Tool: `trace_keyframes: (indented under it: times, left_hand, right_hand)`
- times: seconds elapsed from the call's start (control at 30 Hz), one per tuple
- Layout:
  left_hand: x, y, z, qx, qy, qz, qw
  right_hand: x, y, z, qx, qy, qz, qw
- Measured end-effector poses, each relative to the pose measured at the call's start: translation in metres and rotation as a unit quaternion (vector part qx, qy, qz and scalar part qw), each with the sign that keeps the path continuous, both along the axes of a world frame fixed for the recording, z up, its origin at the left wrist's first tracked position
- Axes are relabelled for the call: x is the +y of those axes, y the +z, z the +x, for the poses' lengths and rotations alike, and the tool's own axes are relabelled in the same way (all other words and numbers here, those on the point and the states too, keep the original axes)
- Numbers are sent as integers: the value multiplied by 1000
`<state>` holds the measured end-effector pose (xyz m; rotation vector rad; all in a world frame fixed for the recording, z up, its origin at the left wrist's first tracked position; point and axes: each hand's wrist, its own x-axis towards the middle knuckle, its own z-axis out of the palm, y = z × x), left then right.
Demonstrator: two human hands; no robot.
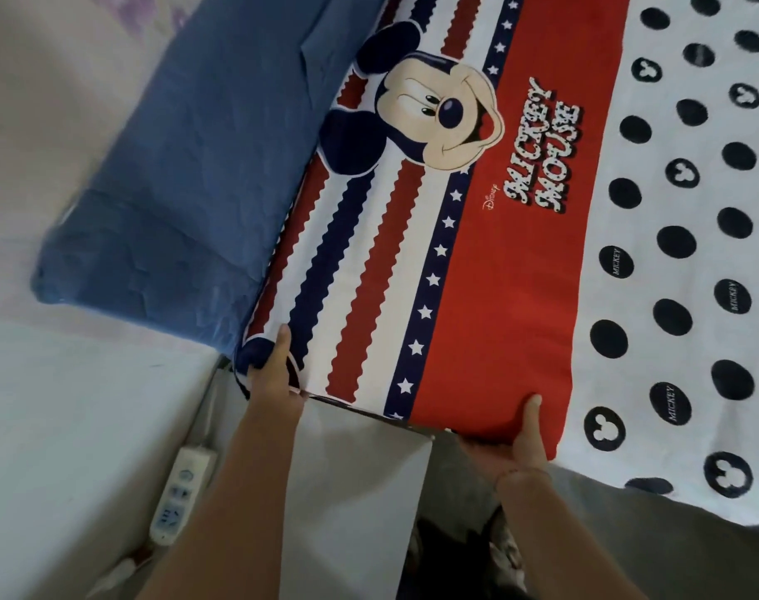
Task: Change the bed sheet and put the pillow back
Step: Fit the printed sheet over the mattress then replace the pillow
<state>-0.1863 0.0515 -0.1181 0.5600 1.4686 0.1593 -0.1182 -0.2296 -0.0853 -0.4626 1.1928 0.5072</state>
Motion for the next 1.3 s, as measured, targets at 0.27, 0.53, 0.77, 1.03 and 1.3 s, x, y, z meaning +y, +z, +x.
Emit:
trace_keyframes:
  times: [0.27,0.53,0.77,1.03,1.3]
  left_hand:
    - [-1,52,16,-134,-42,-26,990]
    - [2,69,36,-181,-50,17,982]
    - [-7,35,7,29,-86,112,990]
    - [-2,15,10,323,-211,430,816]
    - [-23,22,9,182,-259,620,718]
  right_hand:
    - [2,-7,-1,-81,-19,5,997]
    - [-4,-14,-2,-125,-18,3,992]
    - [-4,-29,-11,-87,53,-75,992]
    - [-10,-21,-15,-20,146,-78,986]
    - [-11,-23,-13,17,173,-111,978]
